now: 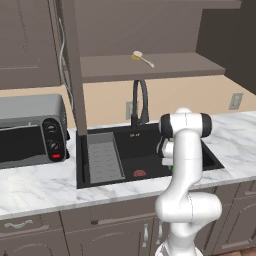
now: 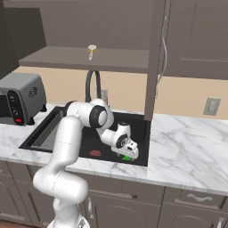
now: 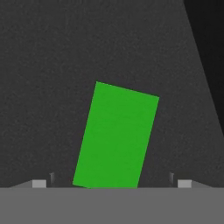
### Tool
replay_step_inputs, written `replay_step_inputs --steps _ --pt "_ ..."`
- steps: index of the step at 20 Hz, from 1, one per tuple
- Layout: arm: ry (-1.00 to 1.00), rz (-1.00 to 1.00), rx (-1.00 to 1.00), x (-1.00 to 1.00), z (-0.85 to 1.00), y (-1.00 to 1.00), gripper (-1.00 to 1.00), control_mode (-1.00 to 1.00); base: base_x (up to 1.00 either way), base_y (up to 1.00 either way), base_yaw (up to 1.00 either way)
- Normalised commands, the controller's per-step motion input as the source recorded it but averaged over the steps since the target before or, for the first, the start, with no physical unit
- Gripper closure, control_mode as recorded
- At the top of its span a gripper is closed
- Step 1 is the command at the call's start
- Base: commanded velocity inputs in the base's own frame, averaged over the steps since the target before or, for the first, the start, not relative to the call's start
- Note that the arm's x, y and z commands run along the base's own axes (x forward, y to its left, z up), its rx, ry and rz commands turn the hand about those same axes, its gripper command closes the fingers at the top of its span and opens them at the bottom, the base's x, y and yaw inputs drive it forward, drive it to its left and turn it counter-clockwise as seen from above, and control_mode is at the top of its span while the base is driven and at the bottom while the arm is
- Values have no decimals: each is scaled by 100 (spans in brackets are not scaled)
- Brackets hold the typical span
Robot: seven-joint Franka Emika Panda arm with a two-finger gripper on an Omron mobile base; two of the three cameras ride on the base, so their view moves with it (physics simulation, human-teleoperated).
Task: Pick up the dish brush and sponge from the sink, and place them back in the cabinet, and close the cabinet doors.
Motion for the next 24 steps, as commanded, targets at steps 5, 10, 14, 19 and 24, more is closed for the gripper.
replay_step_inputs --steps 5,10,14,19,24 --pt "0 0 0 11 -14 0 -100 -100 0 0 0" --pt "0 0 0 7 -14 0 -100 -100 0 0 0" --pt "0 0 0 0 -14 0 -100 -100 0 0 0" --pt "0 0 0 0 -14 0 -100 -100 0 0 0" --pt "0 0 0 0 -15 0 -100 -100 0 0 0"
